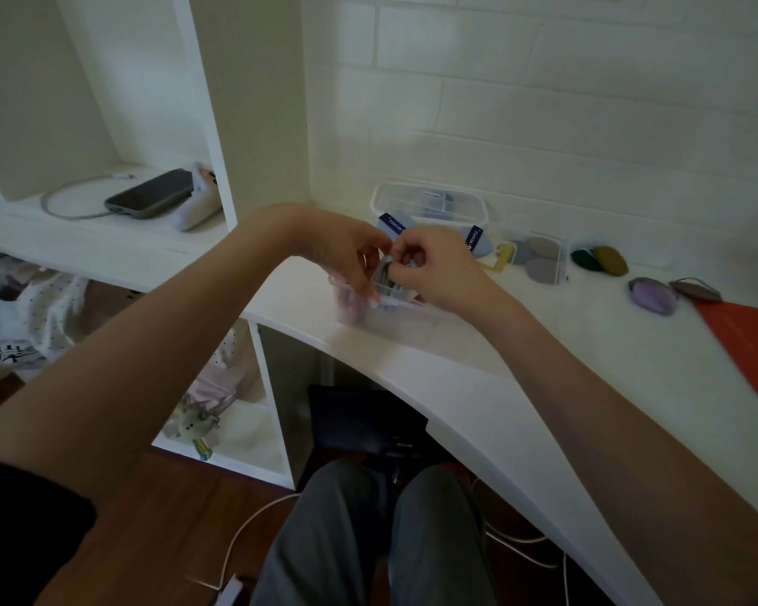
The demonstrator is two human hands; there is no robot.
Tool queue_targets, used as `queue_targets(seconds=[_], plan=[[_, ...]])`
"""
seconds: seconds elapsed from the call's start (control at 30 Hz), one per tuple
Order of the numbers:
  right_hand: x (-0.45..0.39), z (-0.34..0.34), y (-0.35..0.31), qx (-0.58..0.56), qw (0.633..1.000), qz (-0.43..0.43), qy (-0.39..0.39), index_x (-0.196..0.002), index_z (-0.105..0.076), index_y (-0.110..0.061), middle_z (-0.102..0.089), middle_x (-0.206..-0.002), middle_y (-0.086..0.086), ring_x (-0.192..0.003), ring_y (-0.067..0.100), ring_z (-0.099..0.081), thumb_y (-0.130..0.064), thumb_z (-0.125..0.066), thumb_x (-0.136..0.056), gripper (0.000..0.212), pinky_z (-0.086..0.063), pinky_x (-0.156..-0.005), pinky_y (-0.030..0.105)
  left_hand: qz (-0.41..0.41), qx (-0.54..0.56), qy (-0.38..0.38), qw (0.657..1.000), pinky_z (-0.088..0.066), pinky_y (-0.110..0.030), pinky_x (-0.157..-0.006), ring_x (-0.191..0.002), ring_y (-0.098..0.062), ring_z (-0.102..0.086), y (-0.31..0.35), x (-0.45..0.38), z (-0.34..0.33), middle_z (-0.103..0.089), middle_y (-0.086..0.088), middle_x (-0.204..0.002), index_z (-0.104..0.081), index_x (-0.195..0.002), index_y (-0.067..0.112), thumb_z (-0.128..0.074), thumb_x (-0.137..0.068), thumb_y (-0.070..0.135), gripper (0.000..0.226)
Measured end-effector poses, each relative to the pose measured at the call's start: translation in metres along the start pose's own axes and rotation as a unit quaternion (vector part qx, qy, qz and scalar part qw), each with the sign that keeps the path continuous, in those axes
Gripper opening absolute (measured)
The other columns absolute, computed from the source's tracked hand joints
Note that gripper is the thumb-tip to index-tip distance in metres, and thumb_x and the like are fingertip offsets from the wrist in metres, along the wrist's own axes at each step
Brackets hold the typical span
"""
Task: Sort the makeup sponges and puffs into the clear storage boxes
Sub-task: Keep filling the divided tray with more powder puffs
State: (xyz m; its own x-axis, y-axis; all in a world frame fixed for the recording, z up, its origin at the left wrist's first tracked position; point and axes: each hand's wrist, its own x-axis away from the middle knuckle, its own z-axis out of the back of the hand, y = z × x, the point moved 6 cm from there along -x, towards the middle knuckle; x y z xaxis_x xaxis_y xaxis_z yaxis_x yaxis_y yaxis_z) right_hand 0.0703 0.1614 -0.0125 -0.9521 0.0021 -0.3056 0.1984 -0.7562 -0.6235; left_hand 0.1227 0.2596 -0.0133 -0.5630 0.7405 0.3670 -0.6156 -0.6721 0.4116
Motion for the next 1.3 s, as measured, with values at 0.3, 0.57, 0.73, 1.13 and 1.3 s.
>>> queue_targets(seconds=[0.3, 0.57, 0.73, 1.13, 1.3], plan=[[-0.008, 0.022, 0.005, -0.034, 0.996, -0.062, -0.047, -0.089, -0.070, -0.008, -0.067, -0.079, 0.004, -0.067, 0.009, -0.063, -0.011, -0.058, -0.089, 0.013, -0.059, -0.058, 0.023, 0.001, -0.022, -0.005, 1.000, -0.041, -0.021, -0.079, -0.085, -0.005, -0.054, 0.001, 0.001, -0.002, -0.057, 0.010, -0.097, -0.046, -0.133, 0.022, -0.074, -0.077, 0.030, 0.063], [-0.007, 0.024, 0.000, 0.067, 0.991, -0.020, -0.117, -0.078, -0.075, -0.015, -0.070, -0.073, -0.004, -0.069, 0.004, -0.063, -0.017, -0.081, -0.072, 0.008, -0.051, -0.071, 0.021, 0.004, -0.026, -0.009, 1.000, -0.042, -0.024, -0.083, -0.084, -0.004, -0.055, 0.002, 0.001, -0.001, -0.057, 0.014, -0.094, -0.046, -0.130, 0.027, -0.075, -0.075, 0.033, 0.062], [-0.015, 0.010, -0.013, 0.170, 0.979, -0.007, -0.111, -0.069, -0.067, -0.022, -0.066, -0.070, -0.003, -0.072, 0.013, -0.062, -0.016, -0.079, -0.072, 0.014, -0.044, -0.062, 0.023, 0.005, -0.042, -0.006, 0.999, -0.043, -0.024, -0.082, -0.087, -0.006, -0.057, 0.001, 0.000, 0.000, -0.060, 0.013, -0.095, -0.049, -0.120, 0.030, -0.076, -0.074, 0.036, 0.053], [-0.020, 0.015, -0.016, 0.246, 0.954, -0.035, -0.170, -0.084, -0.070, -0.029, -0.065, -0.087, -0.007, -0.087, 0.015, -0.062, -0.043, -0.077, -0.073, 0.019, -0.052, -0.081, 0.032, 0.002, -0.033, -0.005, 0.999, -0.041, -0.018, -0.067, -0.078, -0.004, -0.056, 0.003, 0.001, 0.000, -0.059, 0.014, -0.085, -0.049, -0.117, 0.031, -0.076, -0.075, 0.032, 0.049], [-0.024, 0.014, -0.022, 0.286, 0.929, -0.040, -0.233, -0.094, -0.076, -0.021, -0.071, -0.092, 0.000, -0.085, 0.017, -0.064, -0.039, -0.080, -0.070, 0.030, -0.049, -0.072, 0.027, 0.008, -0.040, -0.010, 0.999, -0.043, -0.023, -0.078, -0.082, -0.005, -0.058, 0.002, 0.001, 0.001, -0.061, 0.012, -0.091, -0.050, -0.126, 0.028, -0.077, -0.073, 0.034, 0.060]])
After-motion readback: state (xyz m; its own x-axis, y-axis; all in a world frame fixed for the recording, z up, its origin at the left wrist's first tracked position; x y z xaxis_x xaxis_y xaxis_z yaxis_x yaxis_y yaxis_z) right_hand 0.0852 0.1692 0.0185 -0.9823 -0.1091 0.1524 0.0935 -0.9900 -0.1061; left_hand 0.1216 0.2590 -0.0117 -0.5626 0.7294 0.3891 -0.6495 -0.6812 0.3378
